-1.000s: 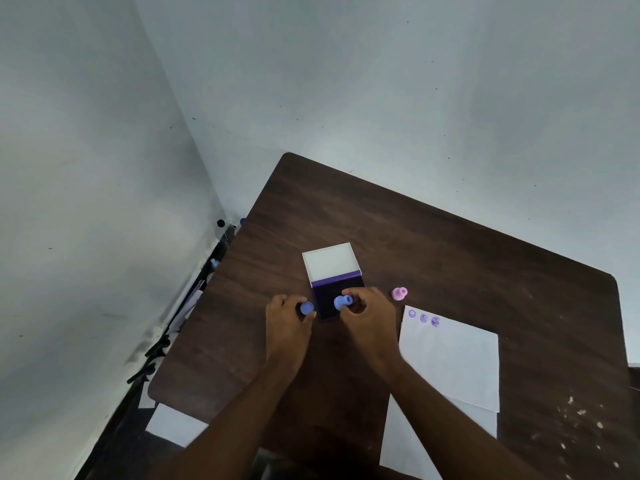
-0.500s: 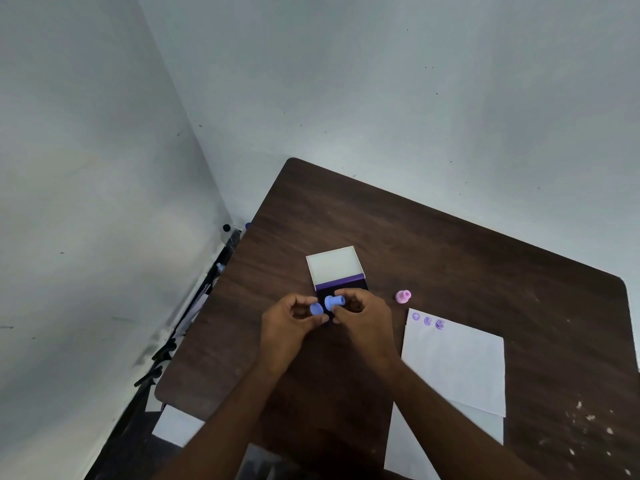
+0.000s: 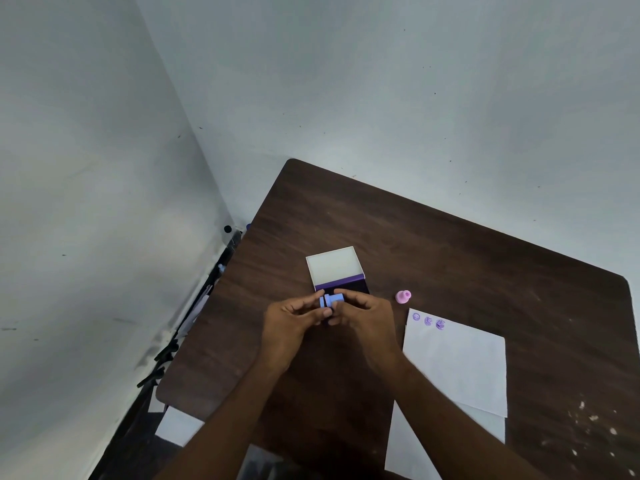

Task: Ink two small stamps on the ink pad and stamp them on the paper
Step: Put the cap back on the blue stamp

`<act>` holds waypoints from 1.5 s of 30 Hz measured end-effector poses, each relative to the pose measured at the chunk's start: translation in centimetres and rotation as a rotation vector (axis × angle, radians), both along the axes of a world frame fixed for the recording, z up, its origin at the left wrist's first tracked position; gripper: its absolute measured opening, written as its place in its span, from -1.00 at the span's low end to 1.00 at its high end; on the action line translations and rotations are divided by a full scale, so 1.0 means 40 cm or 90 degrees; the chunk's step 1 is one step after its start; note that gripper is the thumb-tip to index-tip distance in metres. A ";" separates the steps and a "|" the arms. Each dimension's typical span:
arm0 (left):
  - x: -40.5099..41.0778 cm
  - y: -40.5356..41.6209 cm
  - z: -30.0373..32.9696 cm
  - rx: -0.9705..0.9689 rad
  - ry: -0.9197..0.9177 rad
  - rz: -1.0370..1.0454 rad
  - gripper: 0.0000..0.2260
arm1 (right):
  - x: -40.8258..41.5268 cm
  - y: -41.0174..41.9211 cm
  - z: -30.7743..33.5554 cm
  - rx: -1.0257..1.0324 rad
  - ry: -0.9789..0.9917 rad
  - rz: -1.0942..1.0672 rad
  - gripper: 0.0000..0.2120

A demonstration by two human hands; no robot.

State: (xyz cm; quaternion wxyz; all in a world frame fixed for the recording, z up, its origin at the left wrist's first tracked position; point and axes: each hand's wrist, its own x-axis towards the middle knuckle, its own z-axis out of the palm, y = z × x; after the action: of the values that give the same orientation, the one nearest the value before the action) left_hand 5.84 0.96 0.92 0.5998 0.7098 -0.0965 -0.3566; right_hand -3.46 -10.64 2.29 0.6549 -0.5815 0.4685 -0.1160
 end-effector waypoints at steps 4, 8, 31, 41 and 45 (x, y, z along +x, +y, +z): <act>-0.002 -0.007 0.011 -0.003 -0.017 -0.002 -0.70 | -0.001 0.001 -0.008 0.016 -0.018 -0.004 -0.80; -0.002 -0.010 0.015 -0.012 -0.047 -0.007 -0.71 | -0.002 0.002 -0.011 0.050 -0.049 -0.013 -0.79; -0.012 -0.032 0.023 0.018 -0.107 -0.027 -0.66 | -0.021 -0.010 0.008 0.175 -0.139 -0.046 -0.73; 0.006 -0.045 0.028 -0.012 -0.101 -0.043 -0.41 | -0.021 -0.011 0.023 0.270 -0.163 -0.125 -0.86; 0.000 -0.045 0.031 -0.012 -0.068 -0.049 -0.50 | -0.020 -0.018 0.029 0.276 -0.170 -0.138 -0.86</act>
State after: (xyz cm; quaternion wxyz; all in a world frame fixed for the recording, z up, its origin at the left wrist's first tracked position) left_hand 5.86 -0.85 2.17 0.5866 0.7177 -0.1591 -0.3399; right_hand -4.25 -11.36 3.45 0.8038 -0.3539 0.4515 -0.1577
